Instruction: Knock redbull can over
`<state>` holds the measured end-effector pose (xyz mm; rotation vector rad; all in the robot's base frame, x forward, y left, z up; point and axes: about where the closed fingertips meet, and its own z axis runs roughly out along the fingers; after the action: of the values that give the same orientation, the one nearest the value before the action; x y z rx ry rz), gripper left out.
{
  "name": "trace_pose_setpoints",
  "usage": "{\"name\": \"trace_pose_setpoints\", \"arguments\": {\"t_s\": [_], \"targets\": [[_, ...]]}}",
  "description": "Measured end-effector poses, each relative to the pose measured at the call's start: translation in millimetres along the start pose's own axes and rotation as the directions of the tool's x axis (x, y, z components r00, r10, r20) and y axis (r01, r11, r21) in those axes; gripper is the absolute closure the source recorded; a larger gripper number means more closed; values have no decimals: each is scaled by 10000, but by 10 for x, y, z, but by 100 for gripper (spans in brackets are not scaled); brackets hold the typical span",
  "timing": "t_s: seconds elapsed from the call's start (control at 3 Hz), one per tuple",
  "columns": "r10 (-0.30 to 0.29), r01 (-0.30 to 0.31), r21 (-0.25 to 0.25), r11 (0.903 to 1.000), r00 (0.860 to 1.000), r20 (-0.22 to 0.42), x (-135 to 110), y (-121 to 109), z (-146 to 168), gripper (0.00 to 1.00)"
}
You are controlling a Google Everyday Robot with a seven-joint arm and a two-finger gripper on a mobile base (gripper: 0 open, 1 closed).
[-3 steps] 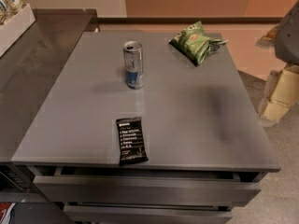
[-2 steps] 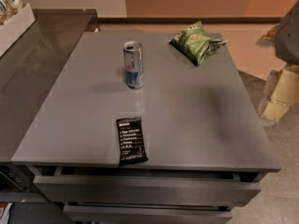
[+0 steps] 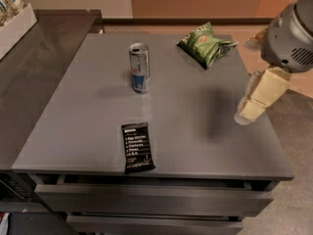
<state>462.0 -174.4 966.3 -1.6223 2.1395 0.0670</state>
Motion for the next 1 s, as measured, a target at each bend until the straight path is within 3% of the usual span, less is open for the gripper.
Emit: {"name": "trace_pose_setpoints", "arguments": {"t_s": [0.33, 1.0], "targets": [[251, -256, 46, 9997, 9958, 880, -260, 15, 222, 0], [673, -751, 234, 9969, 9683, 2406, -773, -78, 708, 0]]}}
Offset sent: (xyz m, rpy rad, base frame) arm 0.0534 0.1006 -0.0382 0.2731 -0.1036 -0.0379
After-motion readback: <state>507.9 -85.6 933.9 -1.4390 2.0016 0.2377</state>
